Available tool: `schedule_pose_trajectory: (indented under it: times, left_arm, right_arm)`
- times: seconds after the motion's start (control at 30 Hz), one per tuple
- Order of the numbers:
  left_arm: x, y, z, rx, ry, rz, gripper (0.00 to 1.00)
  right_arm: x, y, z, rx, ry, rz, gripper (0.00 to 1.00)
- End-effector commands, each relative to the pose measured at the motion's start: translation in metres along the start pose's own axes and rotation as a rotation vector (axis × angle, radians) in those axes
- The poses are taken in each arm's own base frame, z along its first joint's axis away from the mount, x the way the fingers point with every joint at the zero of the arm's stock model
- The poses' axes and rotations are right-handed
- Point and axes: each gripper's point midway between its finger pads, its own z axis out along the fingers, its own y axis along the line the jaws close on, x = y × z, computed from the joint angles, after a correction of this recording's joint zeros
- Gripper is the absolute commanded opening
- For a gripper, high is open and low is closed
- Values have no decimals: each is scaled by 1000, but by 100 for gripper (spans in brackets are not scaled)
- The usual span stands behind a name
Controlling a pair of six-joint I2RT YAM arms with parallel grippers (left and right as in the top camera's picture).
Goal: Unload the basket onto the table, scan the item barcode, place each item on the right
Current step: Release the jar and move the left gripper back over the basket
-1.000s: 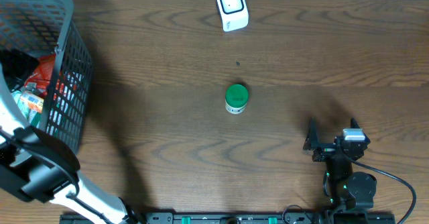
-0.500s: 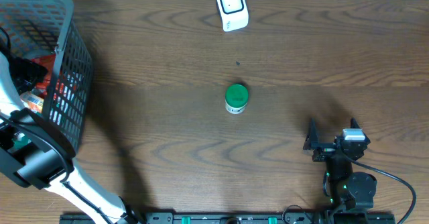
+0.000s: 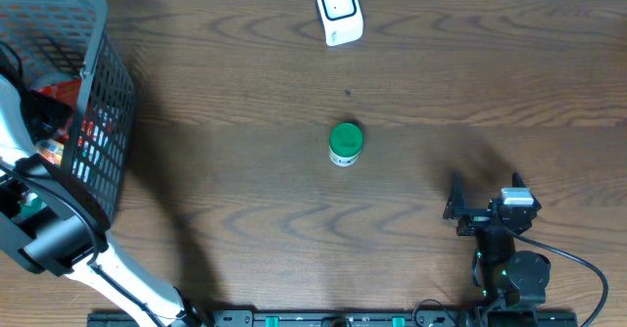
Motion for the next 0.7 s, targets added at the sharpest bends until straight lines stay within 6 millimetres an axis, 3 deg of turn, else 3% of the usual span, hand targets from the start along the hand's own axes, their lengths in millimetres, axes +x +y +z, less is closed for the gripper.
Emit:
schedule_pose_trajectory:
  times: [0.0,0.67]
  left_arm:
    - [3,5,12,-32,13,8,75]
    - [2,3,27,-27,-6,4,62]
  right_arm:
    - [1,1,0,-6,4,10,99]
    - [1,1,0,-6,4,10,99]
